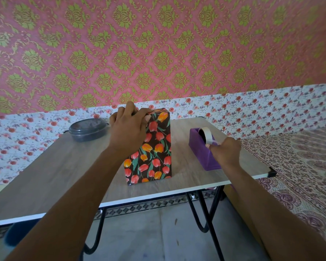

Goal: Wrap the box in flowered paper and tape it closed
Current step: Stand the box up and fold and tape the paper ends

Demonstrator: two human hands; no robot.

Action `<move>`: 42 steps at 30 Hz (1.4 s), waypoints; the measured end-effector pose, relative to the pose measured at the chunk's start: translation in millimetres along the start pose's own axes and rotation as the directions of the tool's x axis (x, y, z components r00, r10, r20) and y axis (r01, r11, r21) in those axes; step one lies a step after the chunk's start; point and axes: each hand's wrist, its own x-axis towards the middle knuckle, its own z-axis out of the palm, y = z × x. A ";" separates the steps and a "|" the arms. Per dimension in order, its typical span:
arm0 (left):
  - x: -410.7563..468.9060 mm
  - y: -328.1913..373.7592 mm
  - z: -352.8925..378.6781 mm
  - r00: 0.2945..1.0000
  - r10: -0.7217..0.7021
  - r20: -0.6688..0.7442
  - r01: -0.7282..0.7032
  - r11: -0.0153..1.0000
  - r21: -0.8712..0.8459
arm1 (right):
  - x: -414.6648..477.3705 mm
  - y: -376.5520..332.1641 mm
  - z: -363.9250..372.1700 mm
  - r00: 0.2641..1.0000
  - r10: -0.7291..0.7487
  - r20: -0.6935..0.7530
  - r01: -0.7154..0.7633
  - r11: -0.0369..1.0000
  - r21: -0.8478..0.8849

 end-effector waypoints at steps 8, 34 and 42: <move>-0.5 -1.2 2.8 1.000 0.007 -0.007 -0.007 1.000 -0.007 | -15.4 22.3 -0.5 0.956 0.288 0.059 -0.284 0.851 0.443; 20.6 -14.3 -44.8 0.991 -0.034 0.132 0.073 0.950 -0.304 | -73.6 -33.0 -1.2 0.975 -0.222 -0.007 0.158 0.670 0.725; 27.8 -31.0 -53.6 0.987 -0.088 0.134 0.127 0.942 -0.312 | -66.8 -119.1 -2.9 0.883 -0.455 -0.119 0.393 0.576 0.717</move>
